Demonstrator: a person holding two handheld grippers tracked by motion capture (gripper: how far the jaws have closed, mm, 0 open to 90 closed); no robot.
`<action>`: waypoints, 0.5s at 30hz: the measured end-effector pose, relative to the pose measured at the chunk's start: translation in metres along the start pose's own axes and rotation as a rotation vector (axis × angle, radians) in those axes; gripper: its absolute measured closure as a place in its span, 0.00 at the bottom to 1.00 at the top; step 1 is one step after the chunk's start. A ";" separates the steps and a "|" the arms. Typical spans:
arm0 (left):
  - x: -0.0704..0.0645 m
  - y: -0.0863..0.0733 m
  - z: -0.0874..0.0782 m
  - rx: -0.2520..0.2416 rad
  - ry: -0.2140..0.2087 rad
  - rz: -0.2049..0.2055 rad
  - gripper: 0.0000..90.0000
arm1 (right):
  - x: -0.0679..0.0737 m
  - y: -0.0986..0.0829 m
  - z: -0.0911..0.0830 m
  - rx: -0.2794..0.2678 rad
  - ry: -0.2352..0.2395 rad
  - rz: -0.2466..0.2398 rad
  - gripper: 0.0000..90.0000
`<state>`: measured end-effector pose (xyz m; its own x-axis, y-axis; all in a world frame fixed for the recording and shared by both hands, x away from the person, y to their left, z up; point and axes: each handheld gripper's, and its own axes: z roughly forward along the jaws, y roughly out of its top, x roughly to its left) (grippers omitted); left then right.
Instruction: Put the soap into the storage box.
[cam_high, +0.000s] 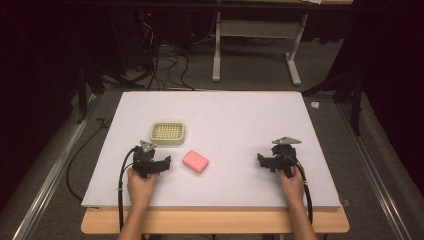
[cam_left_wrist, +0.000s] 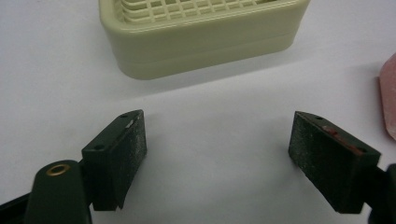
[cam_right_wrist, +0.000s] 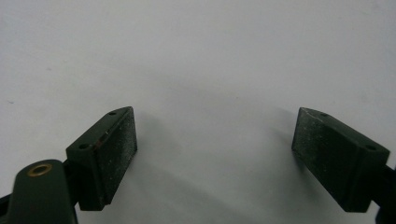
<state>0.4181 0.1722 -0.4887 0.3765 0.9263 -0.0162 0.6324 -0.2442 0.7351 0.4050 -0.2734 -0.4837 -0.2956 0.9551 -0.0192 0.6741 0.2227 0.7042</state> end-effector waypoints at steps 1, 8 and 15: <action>0.000 0.000 0.000 0.000 0.000 0.000 0.22 | 0.000 0.000 0.000 0.000 0.000 0.000 0.16; 0.000 0.000 0.000 -0.001 0.001 0.001 0.22 | 0.000 0.000 0.000 -0.001 0.000 -0.002 0.16; 0.000 0.000 0.000 -0.001 0.001 0.000 0.22 | 0.000 0.000 0.000 0.000 0.000 -0.001 0.16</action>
<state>0.4180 0.1722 -0.4887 0.3762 0.9264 -0.0154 0.6316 -0.2442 0.7358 0.4051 -0.2735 -0.4837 -0.2963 0.9549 -0.0200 0.6735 0.2237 0.7045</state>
